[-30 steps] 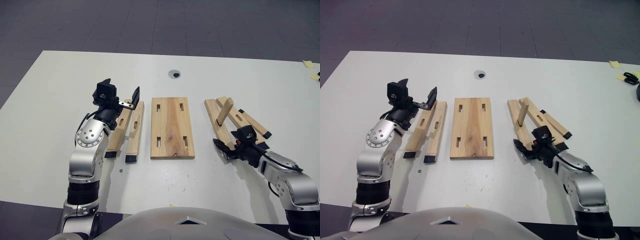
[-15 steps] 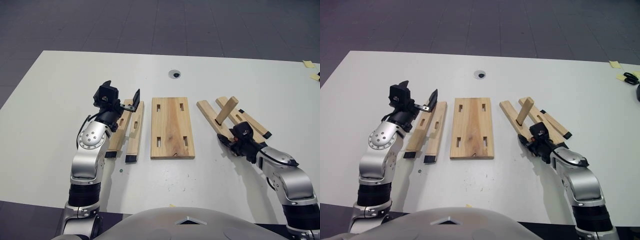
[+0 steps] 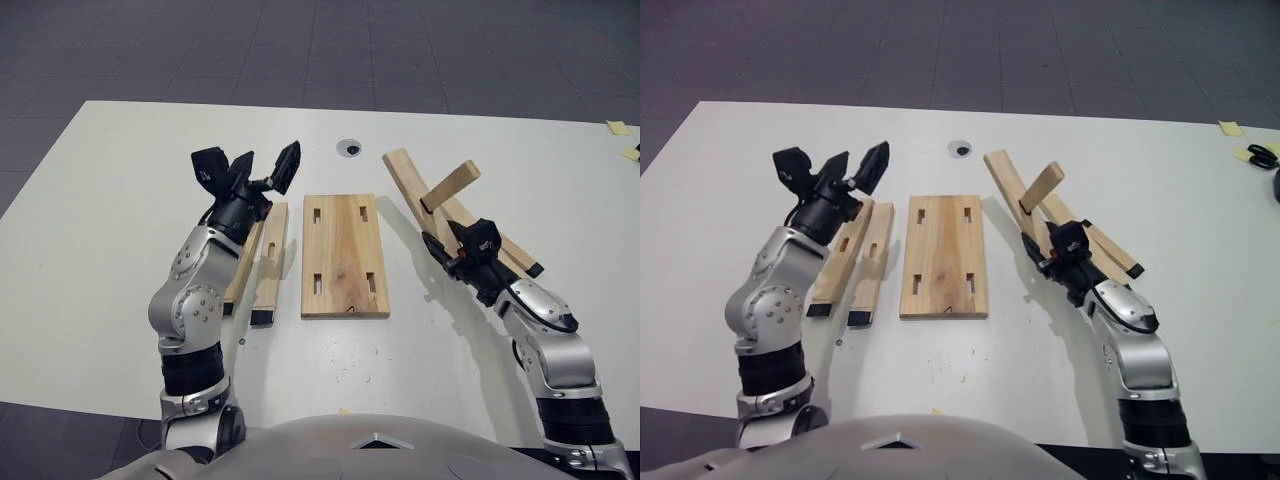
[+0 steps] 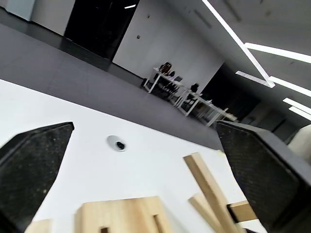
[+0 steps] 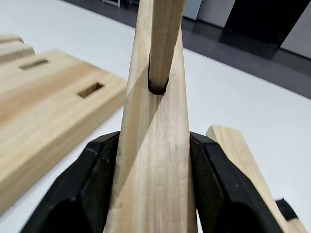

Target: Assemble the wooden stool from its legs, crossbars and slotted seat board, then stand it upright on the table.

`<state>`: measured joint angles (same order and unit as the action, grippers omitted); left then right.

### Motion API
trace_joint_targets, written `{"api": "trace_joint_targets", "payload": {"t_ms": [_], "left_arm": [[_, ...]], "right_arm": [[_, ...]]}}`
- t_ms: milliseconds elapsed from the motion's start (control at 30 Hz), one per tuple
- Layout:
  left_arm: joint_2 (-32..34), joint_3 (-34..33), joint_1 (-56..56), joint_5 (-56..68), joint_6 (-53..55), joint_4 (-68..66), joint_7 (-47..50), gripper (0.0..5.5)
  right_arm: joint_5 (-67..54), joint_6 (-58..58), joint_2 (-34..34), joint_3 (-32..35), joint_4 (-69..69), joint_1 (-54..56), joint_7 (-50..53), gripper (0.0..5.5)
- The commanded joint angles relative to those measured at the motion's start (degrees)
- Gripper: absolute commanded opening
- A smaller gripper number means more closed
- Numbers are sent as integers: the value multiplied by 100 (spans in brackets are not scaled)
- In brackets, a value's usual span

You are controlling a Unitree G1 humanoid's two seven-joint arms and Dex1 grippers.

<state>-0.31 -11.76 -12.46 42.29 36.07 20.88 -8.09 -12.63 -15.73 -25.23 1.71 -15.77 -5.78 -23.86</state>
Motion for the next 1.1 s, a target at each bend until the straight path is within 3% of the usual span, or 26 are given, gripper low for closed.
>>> {"api": "trace_joint_targets", "payload": {"t_ms": [33, 300, 500, 600, 800, 967, 1100], "left_arm": [[-370, -918, -655, 3000, 823, -400, 1374, 540], [72, -690, -943, 4850, 1210, -815, 2701, 540], [768, -367, -1201, 5658, 1461, -674, 2694, 540], [1058, -329, -1209, 5389, 1357, -716, 2604, 540], [1916, 430, -726, 2613, 855, -536, 1675, 540], [1943, 403, -599, 3210, 1130, -8, 440, 540], [2340, 211, -717, 3610, 1326, 172, -361, 540]], "right_arm": [[-13, 1381, 516, -330, -276, 431, -254, 211], [252, 1947, 882, -1063, -556, 436, -389, 211], [474, 1914, 1164, -1441, -708, 419, -157, 209], [468, 1929, 1269, -1382, -692, 334, -21, 208], [270, 1811, 1430, -1125, -759, 280, 229, 208], [330, 1696, 1343, -1064, -717, 250, 233, 208], [354, 1655, 1281, -975, -708, 111, 253, 208]]}}
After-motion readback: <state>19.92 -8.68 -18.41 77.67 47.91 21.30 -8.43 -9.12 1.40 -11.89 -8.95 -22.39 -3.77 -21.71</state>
